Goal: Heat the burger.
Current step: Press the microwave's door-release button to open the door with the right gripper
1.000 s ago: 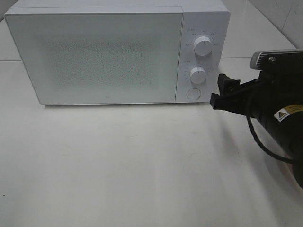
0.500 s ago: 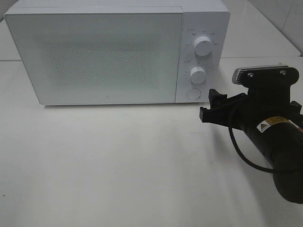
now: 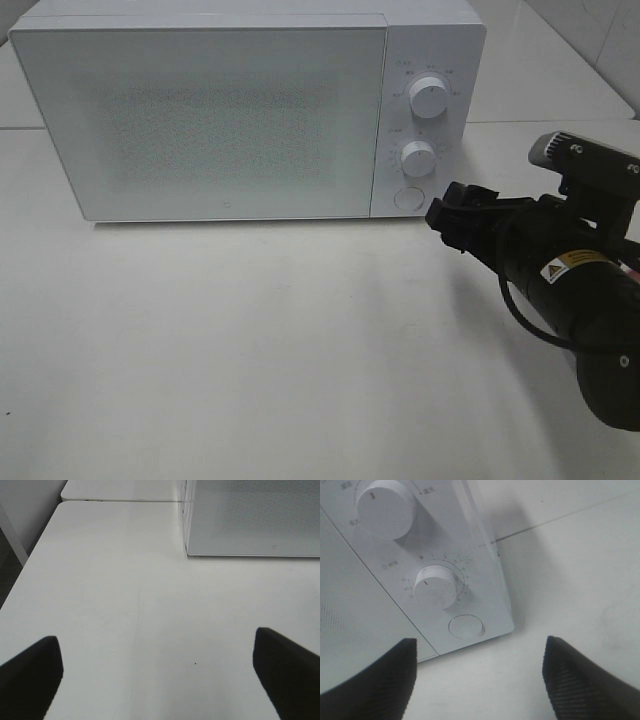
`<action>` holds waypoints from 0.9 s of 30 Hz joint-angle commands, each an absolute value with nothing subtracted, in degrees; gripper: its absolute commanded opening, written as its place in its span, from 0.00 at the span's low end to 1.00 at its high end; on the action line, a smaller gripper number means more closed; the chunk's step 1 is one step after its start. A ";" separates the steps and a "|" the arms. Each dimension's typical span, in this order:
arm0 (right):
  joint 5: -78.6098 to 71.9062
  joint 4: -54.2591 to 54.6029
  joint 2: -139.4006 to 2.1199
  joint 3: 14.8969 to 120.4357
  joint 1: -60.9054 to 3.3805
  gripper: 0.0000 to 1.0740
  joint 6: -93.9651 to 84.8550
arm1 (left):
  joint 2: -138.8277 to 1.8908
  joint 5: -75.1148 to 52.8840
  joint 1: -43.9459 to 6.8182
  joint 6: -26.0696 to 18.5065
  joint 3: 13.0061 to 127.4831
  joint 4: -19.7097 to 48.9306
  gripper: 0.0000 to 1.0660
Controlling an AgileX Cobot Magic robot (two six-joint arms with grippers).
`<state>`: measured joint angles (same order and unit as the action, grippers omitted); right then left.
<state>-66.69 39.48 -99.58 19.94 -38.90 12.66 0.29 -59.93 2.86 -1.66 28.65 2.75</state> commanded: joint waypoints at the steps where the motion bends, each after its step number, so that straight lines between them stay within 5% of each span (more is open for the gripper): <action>1: -65.49 39.53 -99.47 20.40 -39.08 0.61 22.12 | 1.38 -59.53 2.69 -1.49 28.53 2.92 0.92; 13: -61.08 39.48 -99.47 20.40 -39.08 0.37 63.60 | 1.38 -59.53 2.69 -1.49 28.53 2.92 0.92; 27: -56.55 39.48 -99.47 20.40 -39.08 0.00 77.35 | 1.38 -59.53 2.69 -1.49 28.53 2.92 0.92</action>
